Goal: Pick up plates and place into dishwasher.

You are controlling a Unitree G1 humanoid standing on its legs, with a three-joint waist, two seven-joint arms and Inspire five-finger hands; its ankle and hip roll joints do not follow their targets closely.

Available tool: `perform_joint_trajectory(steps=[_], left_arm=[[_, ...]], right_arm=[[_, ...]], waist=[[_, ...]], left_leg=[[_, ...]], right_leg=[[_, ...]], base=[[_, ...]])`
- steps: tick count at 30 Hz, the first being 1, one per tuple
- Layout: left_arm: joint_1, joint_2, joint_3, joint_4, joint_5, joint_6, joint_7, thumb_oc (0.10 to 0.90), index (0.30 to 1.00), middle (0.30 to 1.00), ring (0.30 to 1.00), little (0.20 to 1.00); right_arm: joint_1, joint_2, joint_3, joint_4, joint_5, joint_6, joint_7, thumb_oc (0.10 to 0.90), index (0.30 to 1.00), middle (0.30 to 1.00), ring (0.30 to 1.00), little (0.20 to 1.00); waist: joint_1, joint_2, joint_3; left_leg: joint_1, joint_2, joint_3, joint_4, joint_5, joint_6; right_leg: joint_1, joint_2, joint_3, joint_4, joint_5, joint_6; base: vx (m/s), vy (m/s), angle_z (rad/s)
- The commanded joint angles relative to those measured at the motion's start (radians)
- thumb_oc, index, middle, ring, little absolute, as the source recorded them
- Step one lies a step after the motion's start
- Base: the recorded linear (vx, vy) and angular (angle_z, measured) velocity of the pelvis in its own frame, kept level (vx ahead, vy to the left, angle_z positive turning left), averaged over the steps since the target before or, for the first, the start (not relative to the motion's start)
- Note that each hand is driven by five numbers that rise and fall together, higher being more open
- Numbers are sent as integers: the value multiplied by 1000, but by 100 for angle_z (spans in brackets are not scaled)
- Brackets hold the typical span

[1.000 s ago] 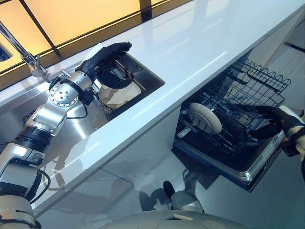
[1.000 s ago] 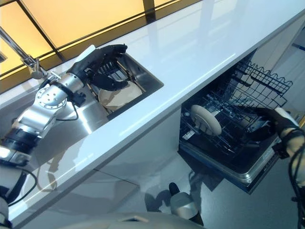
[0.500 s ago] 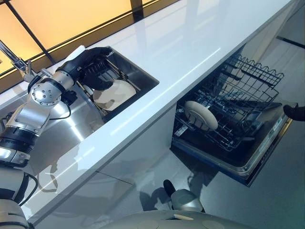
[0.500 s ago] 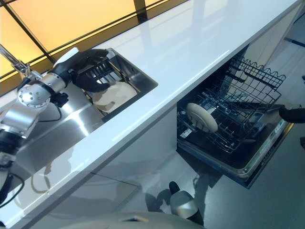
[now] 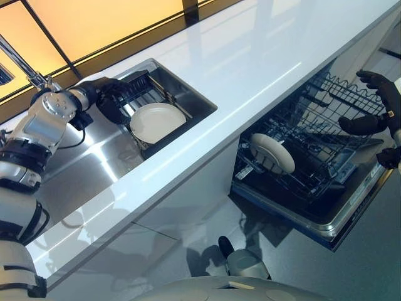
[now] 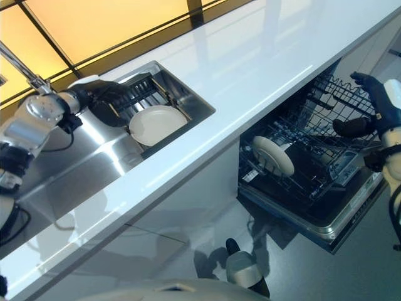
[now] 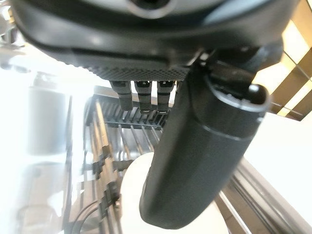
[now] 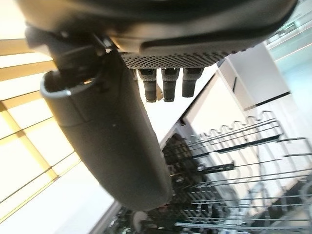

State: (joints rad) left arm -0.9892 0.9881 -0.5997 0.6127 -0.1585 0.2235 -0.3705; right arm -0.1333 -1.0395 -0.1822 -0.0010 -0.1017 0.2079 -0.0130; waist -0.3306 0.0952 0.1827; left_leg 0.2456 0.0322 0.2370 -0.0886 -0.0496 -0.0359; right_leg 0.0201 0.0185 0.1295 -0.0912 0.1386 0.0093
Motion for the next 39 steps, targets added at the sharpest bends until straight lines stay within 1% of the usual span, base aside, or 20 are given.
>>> perform_joint_trajectory(steps=[1,3,5,6,8,10,13,16,19,24,26,29,31,33,39], left_arm=[[-174,17,-4,72,-42,30,23,800,900,900,900,900],[-175,-20,16,101,-79,39,37,800,900,900,900,900],[-174,-22,18,104,-86,38,39,800,900,900,900,900],[-177,-48,29,129,-131,40,54,800,900,900,900,900],[-176,-71,46,147,-186,47,75,800,900,900,900,900],[-176,-97,63,162,-227,71,97,800,900,900,900,900],[-174,-129,72,188,-243,112,116,800,900,900,900,900],[-164,-146,87,214,-275,121,130,800,900,900,900,900],[-151,-165,107,244,-255,127,147,800,900,900,900,900],[-148,-166,116,263,-252,132,151,800,900,900,900,900],[-138,-164,137,301,-227,131,151,800,900,900,900,900],[-140,-155,137,325,-193,119,144,800,900,900,900,900],[-140,-143,136,341,-169,109,138,800,900,900,900,900],[-142,-125,136,356,-123,104,135,800,900,900,900,900],[-176,-78,105,375,-87,96,144,800,900,900,900,900]], right_arm=[[-116,-120,-58,-33,-55,-76,-60,800,900,900,900,900],[-114,-109,-53,-39,-66,-92,-51,800,900,900,900,900],[-113,-109,-52,-40,-67,-93,-50,800,900,900,900,900],[-113,-105,-44,-39,-69,-98,-46,800,900,900,900,900],[-106,-98,-41,-35,-76,-102,-49,800,900,900,900,900],[-104,-91,-32,-23,-79,-110,-53,800,900,900,900,900],[-121,-88,-8,-13,-83,-106,-56,800,900,900,900,900],[-125,-88,0,-12,-82,-101,-58,800,900,900,900,900],[-121,-85,-1,-17,-90,-95,-50,800,900,900,900,900],[-113,-87,-6,-20,-91,-98,-48,800,900,900,900,900],[-89,-89,-19,-21,-104,-109,-38,800,900,900,900,900],[-71,-92,-26,-32,-110,-112,-28,800,900,900,900,900],[-51,-97,-37,-47,-108,-107,-14,800,900,900,900,900],[-28,-100,-51,-48,-111,-117,-8,800,900,900,900,900],[-16,-115,-56,-50,-96,-123,13,800,900,900,900,900]], waist=[[7,-12,-108],[-1,-12,-108],[-1,-12,-108],[-7,-13,-108],[-14,-13,-108],[-21,-14,-107],[-30,-14,-103],[-37,-15,-99],[-47,-12,-92],[-53,-11,-88],[-62,-8,-79],[-66,-7,-75],[-70,-7,-71],[-73,-4,-65],[-73,-2,-50]], left_leg=[[-63,-36,-7,1,32,50],[-63,-38,-4,1,31,51],[-63,-38,-3,1,31,51],[-62,-38,0,1,29,52],[-62,-38,5,1,29,52],[-62,-38,9,1,27,52],[-57,-38,14,1,21,54],[-57,-39,16,1,20,54],[-58,-39,22,1,20,55],[-58,-40,25,1,19,55],[-57,-40,31,1,20,54],[-59,-40,34,1,21,53],[-61,-40,38,1,22,52],[-63,-39,43,1,22,51],[-71,-39,46,1,25,50]], right_leg=[[50,8,8,21,-48,79],[50,9,13,22,-49,80],[49,9,14,22,-49,80],[48,10,18,24,-50,81],[45,10,21,26,-50,81],[44,10,24,27,-51,83],[47,10,25,28,-57,85],[43,10,29,34,-60,86],[38,10,33,38,-61,86],[36,11,36,39,-63,86],[35,10,37,40,-63,86],[32,8,38,38,-61,88],[31,6,39,35,-59,90],[29,5,41,28,-55,91],[19,1,36,27,-52,94]], base=[[0,0,0],[7,-4,-2],[6,-5,-2],[10,-14,-4],[9,-16,-5],[15,-9,-5],[14,-16,-5],[-2,-25,-9],[1,-24,-7],[7,-5,0],[55,-37,0],[25,-23,-1],[43,-28,0],[18,-10,0],[0,0,0]])
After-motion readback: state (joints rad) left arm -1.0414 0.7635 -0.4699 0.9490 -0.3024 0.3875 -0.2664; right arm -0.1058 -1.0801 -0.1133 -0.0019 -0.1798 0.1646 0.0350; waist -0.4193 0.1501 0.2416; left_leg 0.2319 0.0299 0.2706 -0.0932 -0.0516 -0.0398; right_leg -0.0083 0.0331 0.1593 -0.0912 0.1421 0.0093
